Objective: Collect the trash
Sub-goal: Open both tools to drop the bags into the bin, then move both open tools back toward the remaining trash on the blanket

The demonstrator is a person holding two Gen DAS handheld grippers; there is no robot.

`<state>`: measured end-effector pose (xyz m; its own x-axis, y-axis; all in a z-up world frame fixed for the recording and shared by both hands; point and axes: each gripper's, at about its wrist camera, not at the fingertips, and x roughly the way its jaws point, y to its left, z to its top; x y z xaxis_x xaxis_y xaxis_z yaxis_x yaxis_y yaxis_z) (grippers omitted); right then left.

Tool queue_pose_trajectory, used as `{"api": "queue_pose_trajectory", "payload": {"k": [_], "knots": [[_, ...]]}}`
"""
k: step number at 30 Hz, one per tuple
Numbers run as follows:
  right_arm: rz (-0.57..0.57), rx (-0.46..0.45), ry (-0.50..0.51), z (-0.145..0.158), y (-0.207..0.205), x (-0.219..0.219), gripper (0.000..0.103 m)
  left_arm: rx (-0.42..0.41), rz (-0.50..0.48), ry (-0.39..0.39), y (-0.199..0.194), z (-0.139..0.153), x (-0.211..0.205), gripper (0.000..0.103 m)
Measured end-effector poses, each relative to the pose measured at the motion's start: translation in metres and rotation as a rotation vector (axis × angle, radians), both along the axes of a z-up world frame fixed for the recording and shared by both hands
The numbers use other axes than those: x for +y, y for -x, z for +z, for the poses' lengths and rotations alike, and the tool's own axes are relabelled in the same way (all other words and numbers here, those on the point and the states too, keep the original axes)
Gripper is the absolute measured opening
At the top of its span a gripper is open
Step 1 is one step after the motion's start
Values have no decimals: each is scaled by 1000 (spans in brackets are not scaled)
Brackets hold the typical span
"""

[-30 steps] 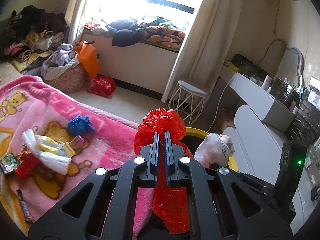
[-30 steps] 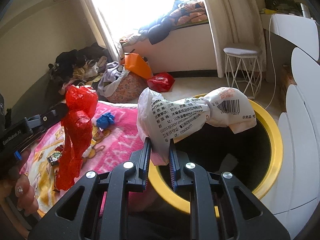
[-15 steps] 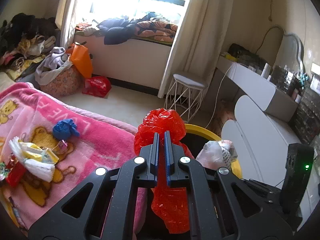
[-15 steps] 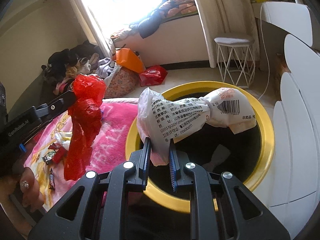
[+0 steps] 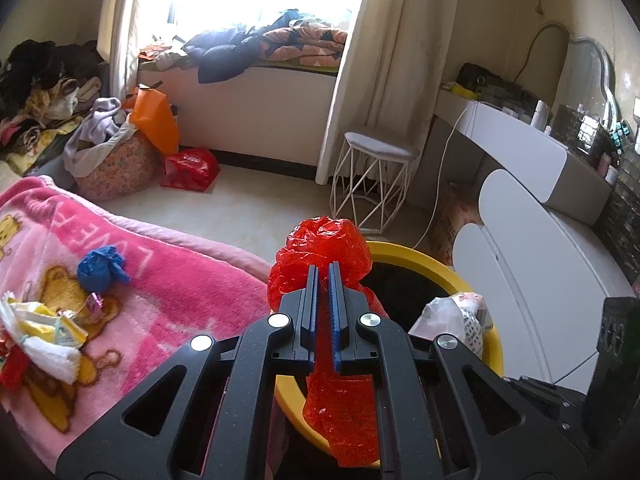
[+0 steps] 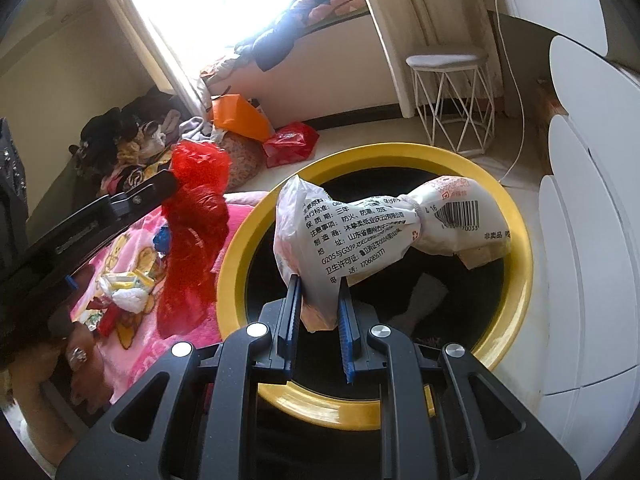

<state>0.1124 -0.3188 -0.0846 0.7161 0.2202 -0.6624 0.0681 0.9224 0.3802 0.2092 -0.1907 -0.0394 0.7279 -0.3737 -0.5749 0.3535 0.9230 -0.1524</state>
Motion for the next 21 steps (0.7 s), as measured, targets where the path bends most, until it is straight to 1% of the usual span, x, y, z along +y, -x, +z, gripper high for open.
{"api": "queue_pose_trajectory", "payload": {"k": [2, 4, 5, 7, 8, 9, 11, 12, 14, 16, 18, 21], "knots": [[0, 4, -8, -2, -1, -1, 18, 7, 6, 4, -6, -2, -3, 3], [-3, 11, -20, -4, -1, -2, 22, 16, 10, 16, -9, -3, -6, 3], [-19, 15, -22, -4, -1, -4, 28, 17, 19, 22, -11, -2, -6, 4], [-37, 13, -43, -4, 0, -8, 38, 15, 31, 34, -13, -1, -4, 21], [-50, 7, -52, -4, 1, -10, 44, 11, 37, 40, -12, -1, -2, 42], [-65, 2, -55, -3, 2, -12, 46, 5, 45, 50, -11, 0, 1, 56], [-90, -15, -55, 0, 4, -16, 50, 0, 57, 66, -6, 2, 9, 59], [-106, -25, -49, 2, 5, -17, 52, -1, 64, 68, -4, 3, 12, 67], [-120, -39, -37, 4, 7, -17, 55, -6, 73, 77, 2, 4, 19, 77], [-126, -55, -20, 6, 8, -16, 58, -13, 80, 80, 10, 4, 27, 79], [-127, -73, 0, 9, 10, -12, 62, -20, 90, 78, 19, 4, 33, 86], [-115, -98, 31, 12, 11, -5, 65, -29, 100, 84, 28, 6, 43, 86]]}}
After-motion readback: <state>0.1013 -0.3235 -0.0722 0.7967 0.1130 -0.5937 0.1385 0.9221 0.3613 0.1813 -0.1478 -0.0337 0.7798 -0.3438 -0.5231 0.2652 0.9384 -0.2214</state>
